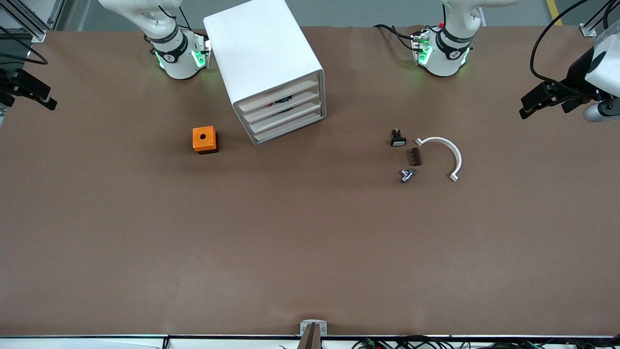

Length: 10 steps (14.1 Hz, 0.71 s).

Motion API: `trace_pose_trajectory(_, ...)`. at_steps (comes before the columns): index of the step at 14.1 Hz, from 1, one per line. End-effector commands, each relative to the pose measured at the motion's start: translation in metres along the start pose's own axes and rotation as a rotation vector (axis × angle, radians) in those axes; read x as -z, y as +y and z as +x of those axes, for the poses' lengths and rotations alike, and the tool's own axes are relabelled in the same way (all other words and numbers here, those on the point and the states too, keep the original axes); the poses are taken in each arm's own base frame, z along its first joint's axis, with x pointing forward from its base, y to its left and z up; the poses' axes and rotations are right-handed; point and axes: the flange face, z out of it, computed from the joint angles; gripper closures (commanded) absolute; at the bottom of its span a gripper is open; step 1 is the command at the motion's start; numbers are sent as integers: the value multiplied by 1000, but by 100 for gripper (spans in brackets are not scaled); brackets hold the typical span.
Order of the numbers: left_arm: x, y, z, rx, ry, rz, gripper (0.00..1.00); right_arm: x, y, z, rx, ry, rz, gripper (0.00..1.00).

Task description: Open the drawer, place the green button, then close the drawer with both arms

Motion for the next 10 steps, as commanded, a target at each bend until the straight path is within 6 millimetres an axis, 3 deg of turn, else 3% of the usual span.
trace_pose_trajectory(1, 2, 0, -7, -25, 18, 23, 0, 3, -3, -8, 17, 17, 7, 0)
trace_pose_trajectory(10, 5, 12, -19, -117, -3, 35, 0, -1, 2, -8, 54, 4, 7, 0)
